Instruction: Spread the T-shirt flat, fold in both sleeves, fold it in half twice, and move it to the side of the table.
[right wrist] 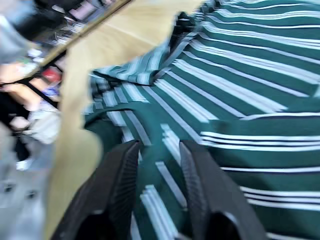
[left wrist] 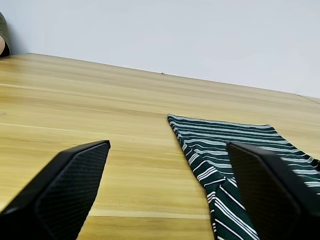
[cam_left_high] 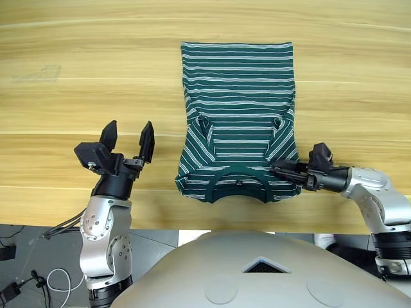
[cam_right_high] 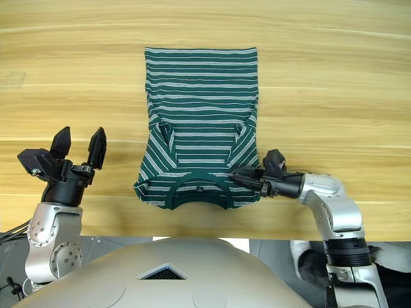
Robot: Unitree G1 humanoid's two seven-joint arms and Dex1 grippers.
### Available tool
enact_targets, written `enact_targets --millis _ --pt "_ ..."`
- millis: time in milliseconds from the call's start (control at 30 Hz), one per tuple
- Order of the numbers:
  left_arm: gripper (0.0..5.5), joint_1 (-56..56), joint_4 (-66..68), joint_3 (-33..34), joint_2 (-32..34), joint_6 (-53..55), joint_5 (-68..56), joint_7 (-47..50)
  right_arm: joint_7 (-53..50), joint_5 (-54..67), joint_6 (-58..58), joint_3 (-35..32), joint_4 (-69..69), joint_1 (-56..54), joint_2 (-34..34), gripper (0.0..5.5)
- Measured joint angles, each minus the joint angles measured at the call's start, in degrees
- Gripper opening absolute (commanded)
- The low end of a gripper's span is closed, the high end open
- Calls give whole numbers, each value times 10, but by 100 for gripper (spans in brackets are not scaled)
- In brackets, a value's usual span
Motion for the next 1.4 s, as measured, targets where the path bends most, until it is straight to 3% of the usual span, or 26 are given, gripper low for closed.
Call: enact_targets --millis 267,367,467,600,800,933,1067,1400 --pt "432 -14 1 0 9 0 14 -3 37 50 33 -12 -25 26 -23 350" --pt "432 -47 10 5 66 -8 66 -26 -41 18 -38 -52 -8 -13 17 350" --pt "432 -58 66 37 208 -119 210 -89 -127 -94 -198 -83 32 -68 29 350" --pt "432 -68 131 48 358 -277 389 -123 -163 -216 -433 -88 103 -113 12 350" --pt "432 -112 188 18 455 -473 574 -94 -197 -390 -773 -67 279 -156 -67 350" --pt "432 -138 239 -41 502 -620 715 -39 -203 -532 -997 0 397 -173 -159 350" --pt "432 -150 275 -68 503 -686 777 20 -240 -570 -1067 42 437 -193 -172 350" --pt "432 -181 288 -145 455 -695 808 84 -304 -550 -1051 115 391 -165 -171 350"
